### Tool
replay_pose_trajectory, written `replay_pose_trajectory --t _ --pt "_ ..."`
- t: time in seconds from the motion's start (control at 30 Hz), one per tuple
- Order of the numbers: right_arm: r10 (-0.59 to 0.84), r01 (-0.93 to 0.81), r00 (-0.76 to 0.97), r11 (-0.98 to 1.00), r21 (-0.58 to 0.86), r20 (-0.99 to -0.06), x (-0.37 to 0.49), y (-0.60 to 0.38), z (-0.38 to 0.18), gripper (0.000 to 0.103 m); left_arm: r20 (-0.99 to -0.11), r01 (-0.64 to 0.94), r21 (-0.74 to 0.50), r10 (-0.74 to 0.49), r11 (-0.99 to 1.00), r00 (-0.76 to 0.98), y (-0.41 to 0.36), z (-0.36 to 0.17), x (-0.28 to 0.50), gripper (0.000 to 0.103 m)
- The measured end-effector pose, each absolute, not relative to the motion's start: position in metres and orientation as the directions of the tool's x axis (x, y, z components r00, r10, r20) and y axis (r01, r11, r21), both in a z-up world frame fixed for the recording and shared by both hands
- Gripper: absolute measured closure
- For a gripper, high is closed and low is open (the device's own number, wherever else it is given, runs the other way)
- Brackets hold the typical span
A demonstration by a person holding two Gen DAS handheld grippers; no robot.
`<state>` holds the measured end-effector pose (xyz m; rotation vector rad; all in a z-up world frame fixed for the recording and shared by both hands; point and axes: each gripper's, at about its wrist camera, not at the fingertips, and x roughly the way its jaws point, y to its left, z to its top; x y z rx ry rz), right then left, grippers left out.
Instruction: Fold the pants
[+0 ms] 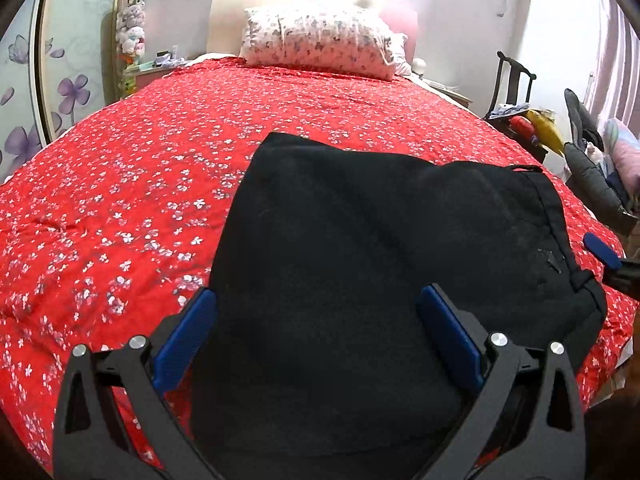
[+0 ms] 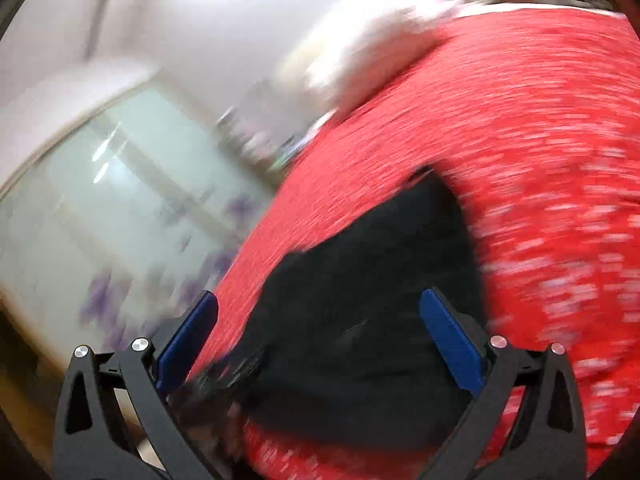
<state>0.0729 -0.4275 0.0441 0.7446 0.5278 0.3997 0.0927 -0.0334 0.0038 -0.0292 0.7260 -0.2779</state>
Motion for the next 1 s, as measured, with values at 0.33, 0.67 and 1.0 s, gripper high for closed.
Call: replay_pose_trajectory --t 0.33,0.67,1.0 --pt "0.487 -0.008 0.758 0.672 0.740 -0.434 0.114 -0.435 0.016 0.001 -0.647 0.238 -0.115 -0.255 0.964 0.718 -0.030 0.004 0.092 0.002" --pt "0.499 -0.055 0.710 0.743 0.667 -0.497 0.123 -0.404 0.014 0.005 -0.646 0.238 -0.106 -0.249 0.966 0.722 -0.030 0.005 0.089 0.002" --pt "0.616 -0.062 0.674 0.597 0.800 -0.408 0.136 -0.425 0.004 0.004 -0.466 0.304 -0.325 -0.431 0.895 0.773 0.022 0.040 0.068 0.002"
